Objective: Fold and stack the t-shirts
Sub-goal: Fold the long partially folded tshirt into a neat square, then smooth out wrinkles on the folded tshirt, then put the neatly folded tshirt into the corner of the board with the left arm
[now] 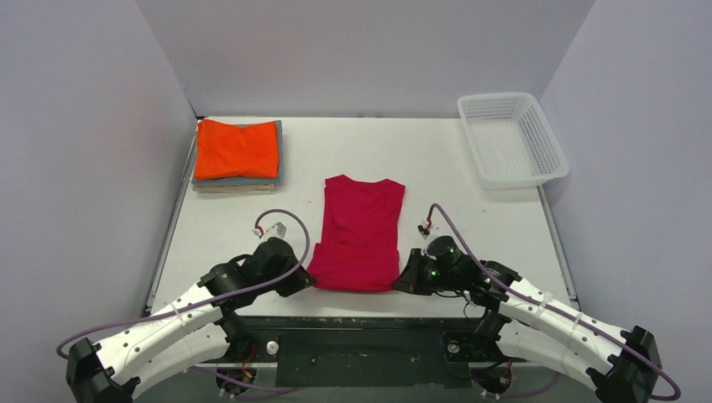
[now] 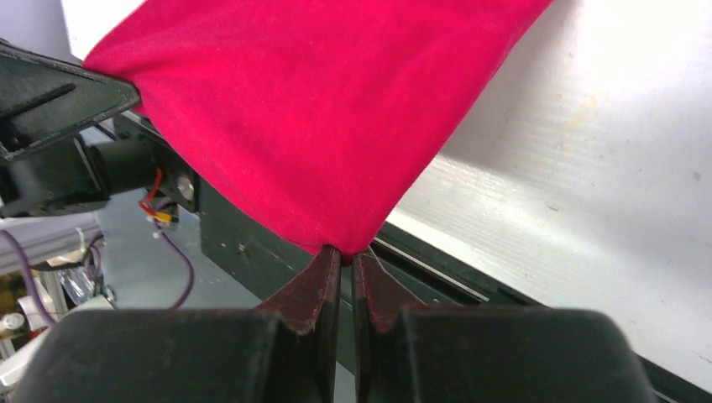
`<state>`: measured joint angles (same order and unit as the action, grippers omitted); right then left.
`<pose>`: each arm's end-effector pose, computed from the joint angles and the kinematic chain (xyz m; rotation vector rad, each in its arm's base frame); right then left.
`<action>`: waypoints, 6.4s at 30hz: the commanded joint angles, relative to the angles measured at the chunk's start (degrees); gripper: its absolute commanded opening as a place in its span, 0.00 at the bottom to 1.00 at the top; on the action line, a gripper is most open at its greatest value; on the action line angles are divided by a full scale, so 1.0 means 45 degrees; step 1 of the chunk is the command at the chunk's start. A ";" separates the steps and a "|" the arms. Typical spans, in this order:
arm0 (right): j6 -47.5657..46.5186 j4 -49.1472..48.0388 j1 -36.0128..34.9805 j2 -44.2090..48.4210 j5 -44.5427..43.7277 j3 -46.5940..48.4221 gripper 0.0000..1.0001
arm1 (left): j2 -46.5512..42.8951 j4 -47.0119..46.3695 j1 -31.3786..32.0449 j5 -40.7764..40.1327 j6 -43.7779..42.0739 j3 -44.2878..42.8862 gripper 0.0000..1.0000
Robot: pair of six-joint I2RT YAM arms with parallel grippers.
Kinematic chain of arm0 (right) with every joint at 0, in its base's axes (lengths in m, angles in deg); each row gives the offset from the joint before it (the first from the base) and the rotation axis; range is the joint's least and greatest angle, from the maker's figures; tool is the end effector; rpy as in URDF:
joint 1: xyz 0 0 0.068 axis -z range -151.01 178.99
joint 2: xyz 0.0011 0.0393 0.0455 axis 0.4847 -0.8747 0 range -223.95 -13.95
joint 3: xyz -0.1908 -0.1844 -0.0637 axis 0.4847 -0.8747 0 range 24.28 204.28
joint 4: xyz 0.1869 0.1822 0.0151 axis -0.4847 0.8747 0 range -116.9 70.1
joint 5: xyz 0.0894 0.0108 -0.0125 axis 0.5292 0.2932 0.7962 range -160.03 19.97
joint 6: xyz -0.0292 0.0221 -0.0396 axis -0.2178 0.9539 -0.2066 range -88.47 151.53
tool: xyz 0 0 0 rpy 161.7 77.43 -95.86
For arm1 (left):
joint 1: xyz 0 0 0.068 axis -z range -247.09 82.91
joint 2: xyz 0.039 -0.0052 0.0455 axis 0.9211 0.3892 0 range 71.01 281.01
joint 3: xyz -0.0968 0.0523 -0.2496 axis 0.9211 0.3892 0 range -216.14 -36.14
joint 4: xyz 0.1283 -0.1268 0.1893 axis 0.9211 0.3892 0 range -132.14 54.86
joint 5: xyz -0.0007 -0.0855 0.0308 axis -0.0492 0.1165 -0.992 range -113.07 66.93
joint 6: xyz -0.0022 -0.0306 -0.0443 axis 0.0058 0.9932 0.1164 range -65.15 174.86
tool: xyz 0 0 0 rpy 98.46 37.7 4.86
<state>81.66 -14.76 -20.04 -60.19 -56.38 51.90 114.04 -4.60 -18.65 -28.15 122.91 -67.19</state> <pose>0.1130 0.1429 0.2273 -0.1382 2.3645 1.2062 0.1019 -0.1103 0.2182 -0.4839 2.5510 -0.7535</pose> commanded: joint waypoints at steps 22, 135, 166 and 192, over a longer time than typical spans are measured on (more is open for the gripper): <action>-0.2580 0.0762 0.6220 -0.5137 0.2044 0.6265 0.00 | 0.7581 -0.4272 -0.5083 0.2212 -0.4751 -0.6677 0.00; -0.1433 -0.1890 0.6864 -0.9868 0.1804 0.6226 0.95 | 1.1873 -0.5411 -0.5054 0.4375 -0.6007 -0.6053 0.83; -0.3878 0.2215 0.9111 -0.3701 -0.0538 0.4332 0.99 | 1.8119 -0.2395 -0.5393 0.2539 -0.9243 -1.3312 0.61; -0.5405 0.2366 0.9885 -0.3550 -0.0541 0.4090 0.98 | 1.4622 -0.3526 -0.6715 -0.4548 -1.6461 -1.3957 0.00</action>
<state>58.84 -4.75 24.09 -77.09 -57.57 70.60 184.20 -15.40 -47.26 -43.61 60.99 -127.51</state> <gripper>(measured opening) 0.982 0.058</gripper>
